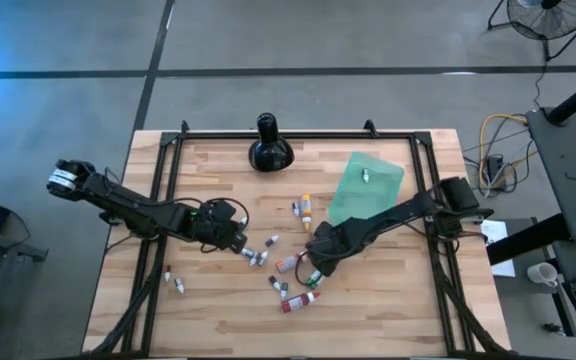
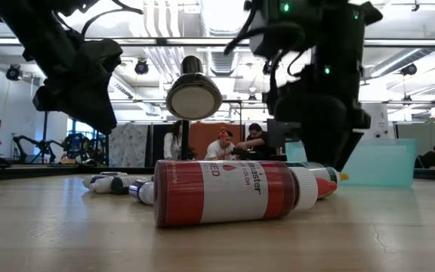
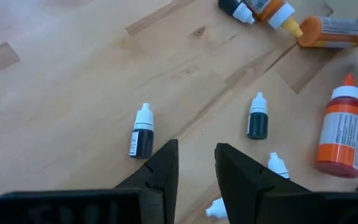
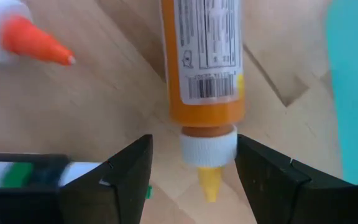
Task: Pick & Place food coloring
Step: Adjust the bottom large yellow food coloring bottle in the table
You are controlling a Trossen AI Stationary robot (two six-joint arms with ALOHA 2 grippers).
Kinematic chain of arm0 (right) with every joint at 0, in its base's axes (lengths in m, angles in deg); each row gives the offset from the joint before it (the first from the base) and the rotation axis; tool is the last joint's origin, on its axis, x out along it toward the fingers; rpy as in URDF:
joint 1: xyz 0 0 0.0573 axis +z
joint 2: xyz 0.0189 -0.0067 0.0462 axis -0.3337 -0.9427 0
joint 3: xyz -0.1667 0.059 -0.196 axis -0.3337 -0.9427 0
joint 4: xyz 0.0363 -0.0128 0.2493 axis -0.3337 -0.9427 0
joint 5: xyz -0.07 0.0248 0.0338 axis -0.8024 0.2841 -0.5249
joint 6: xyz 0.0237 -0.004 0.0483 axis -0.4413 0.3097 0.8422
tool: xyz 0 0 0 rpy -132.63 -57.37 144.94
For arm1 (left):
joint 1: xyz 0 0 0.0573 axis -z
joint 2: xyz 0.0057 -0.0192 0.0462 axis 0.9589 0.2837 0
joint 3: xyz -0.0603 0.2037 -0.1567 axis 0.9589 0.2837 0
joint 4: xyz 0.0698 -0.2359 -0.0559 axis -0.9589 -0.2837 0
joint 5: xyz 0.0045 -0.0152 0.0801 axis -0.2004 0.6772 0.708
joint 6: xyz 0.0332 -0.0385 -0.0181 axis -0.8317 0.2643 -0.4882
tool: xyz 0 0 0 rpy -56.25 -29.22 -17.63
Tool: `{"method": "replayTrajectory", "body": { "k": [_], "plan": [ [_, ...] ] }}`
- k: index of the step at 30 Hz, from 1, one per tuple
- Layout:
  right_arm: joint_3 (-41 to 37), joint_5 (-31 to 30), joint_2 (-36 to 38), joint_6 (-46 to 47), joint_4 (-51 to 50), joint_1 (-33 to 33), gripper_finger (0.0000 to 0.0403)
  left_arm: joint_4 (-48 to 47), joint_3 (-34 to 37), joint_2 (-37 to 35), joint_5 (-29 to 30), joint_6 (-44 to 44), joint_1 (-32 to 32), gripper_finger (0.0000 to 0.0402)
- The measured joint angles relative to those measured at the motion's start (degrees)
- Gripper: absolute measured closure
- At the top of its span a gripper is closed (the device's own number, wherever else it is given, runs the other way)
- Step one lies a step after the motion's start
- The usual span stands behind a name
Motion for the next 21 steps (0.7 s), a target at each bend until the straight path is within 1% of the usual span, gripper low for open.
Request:
{"method": "replayTrajectory", "body": {
  "k": [2, 10, 12, 15, 19, 21],
  "plan": [
    [0.09, 0.03, -0.70, -1.62, 0.12, 0.00, 0.0188, 0.09, 0.00, 0.00, 0.15, -0.02, 0.18, 0.0321],
    [0.44, 1.25, -0.83, -1.23, 0.42, -0.09, 0.0189, 0.02, 0.03, 0.00, 0.19, -0.02, 0.74, 0.0321],
    [0.46, 1.25, -0.83, -1.23, 0.66, -0.11, 0.0196, 0.02, 0.03, 0.00, 0.19, -0.02, 0.74, 0.0321],
    [0.47, 1.70, -0.84, -1.27, 0.93, -0.21, 0.0222, 0.02, 0.03, 0.00, 0.19, -0.02, 0.74, 0.0321],
    [0.50, 1.87, -0.82, -1.27, 1.15, -0.20, 0.0276, 0.05, 0.24, 0.00, 0.19, 0.10, 0.74, 0.0321],
    [0.50, 1.90, -0.62, -1.30, 1.06, -0.20, 0.0297, 0.09, 0.47, 0.00, 0.19, 0.68, 0.74, 0.0321]
  ]
}}
